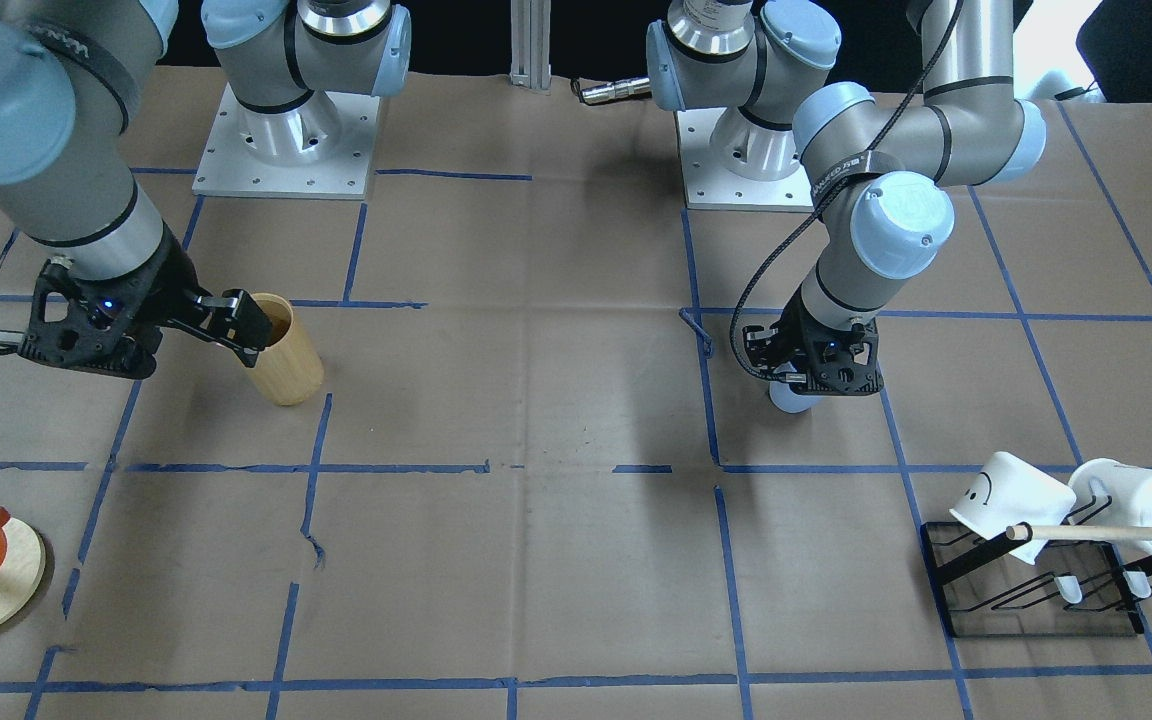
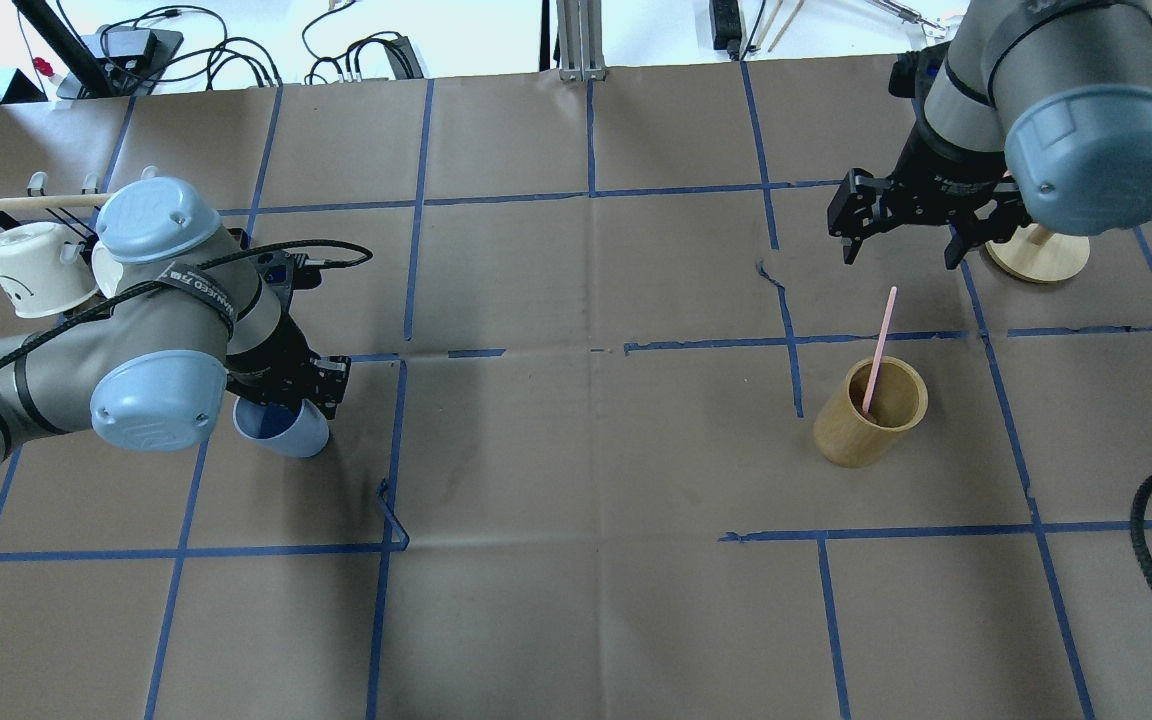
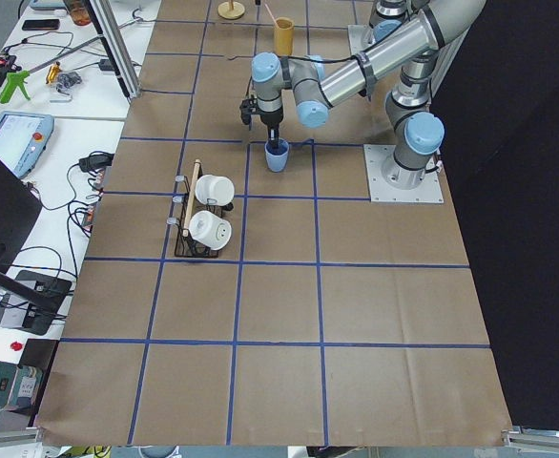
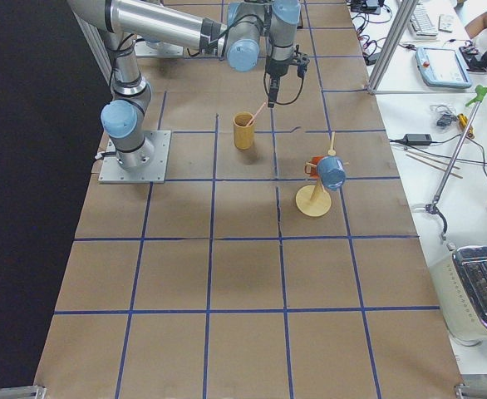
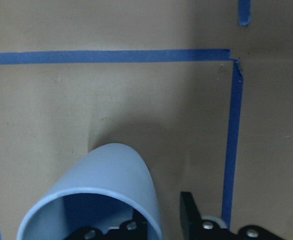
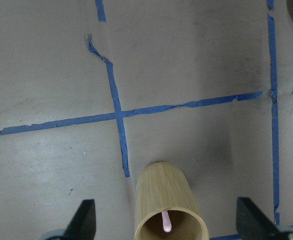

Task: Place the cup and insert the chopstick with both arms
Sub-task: 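Grasp the light blue cup with left gripper while right gripper descends, then carry blue cup to table center while right gripper lifts pink chopstick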

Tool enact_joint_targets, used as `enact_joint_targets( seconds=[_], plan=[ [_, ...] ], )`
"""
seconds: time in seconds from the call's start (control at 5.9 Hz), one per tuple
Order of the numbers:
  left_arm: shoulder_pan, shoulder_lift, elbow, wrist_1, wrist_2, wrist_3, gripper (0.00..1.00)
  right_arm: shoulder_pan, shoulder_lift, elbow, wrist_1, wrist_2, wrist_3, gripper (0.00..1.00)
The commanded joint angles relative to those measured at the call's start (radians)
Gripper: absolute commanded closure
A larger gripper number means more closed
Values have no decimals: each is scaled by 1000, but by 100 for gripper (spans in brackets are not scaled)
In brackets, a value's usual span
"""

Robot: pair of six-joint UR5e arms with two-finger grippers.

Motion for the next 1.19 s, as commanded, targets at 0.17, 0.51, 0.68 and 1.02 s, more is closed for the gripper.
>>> enact_joint_targets(
  seconds=[0.17, 0.51, 0.68, 1.02],
  plan=[
    [-155, -8, 139, -18, -32, -240, 98, 2, -4, 42, -8, -2, 2, 10],
    [-385, -159, 336, -8, -27, -565, 98, 2, -5, 45, 4, -2, -7, 70],
    [-470, -251, 454, -6, -29, -707, 97, 2, -5, 43, 4, -2, -7, 88],
    [-550, -364, 518, 49, -25, -832, 96, 2, -9, 33, 3, -2, -10, 92]
  ],
)
